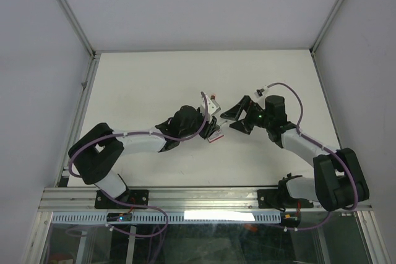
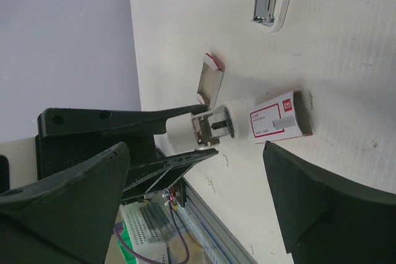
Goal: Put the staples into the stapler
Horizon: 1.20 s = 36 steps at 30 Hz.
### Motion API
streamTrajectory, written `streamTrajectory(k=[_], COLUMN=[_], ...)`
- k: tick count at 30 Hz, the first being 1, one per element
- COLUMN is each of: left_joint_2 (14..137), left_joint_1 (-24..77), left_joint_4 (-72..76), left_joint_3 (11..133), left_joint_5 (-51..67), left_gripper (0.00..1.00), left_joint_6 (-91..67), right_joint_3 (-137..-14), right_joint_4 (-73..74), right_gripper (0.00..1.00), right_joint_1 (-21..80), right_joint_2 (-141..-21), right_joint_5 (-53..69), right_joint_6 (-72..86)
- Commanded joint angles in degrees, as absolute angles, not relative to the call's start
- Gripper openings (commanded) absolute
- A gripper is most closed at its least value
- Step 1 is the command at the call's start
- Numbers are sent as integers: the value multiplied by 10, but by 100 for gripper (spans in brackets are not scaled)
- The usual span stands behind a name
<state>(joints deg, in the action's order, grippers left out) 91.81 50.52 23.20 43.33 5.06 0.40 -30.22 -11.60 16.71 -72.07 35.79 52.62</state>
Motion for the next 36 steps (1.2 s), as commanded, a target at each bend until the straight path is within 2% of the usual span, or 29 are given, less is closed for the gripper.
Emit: streamTrajectory(k=[1, 5, 7, 8, 14, 16, 23, 29, 30, 32, 33, 34, 36], left_joint_2=[878, 874, 874, 874, 871, 869, 866, 862, 861, 860, 860, 859, 858], left_joint_1=[519, 525, 527, 528, 530, 531, 531, 531, 531, 531, 531, 531, 531], left_joint_4=[278, 279, 277, 277, 276, 276, 269, 261, 259, 256, 254, 252, 250], left_joint_3=[433, 434, 436, 437, 439, 439, 440, 442, 441, 440, 440, 438, 437], left_joint_5=[74, 75, 74, 74, 75, 75, 75, 71, 71, 69, 69, 69, 68], left_gripper=[0, 0, 0, 0, 0, 0, 0, 0, 0, 0, 0, 0, 0], left_joint_6=[-3, -4, -4, -4, -4, -4, -3, -2, -2, -1, -1, -1, -2], right_joint_3=[-298, -296, -295, -294, -292, -291, -279, -292, -298, -311, -315, -316, -321], right_joint_4=[-182, -193, -203, -208, -228, -231, -259, -226, -218, -195, -190, -186, -180], right_gripper=[90, 85, 77, 71, 13, 0, 0, 0, 15, 58, 71, 78, 84], right_joint_1=[169, 171, 172, 172, 173, 174, 174, 174, 174, 173, 173, 173, 172], right_joint_2=[-740, -749, -749, -750, -754, -755, -737, -721, -721, -720, -718, -714, -705], right_joint_5=[389, 394, 399, 402, 416, 417, 412, 408, 411, 415, 414, 411, 407], right_joint_6=[554, 561, 565, 567, 575, 577, 576, 547, 539, 521, 515, 512, 504])
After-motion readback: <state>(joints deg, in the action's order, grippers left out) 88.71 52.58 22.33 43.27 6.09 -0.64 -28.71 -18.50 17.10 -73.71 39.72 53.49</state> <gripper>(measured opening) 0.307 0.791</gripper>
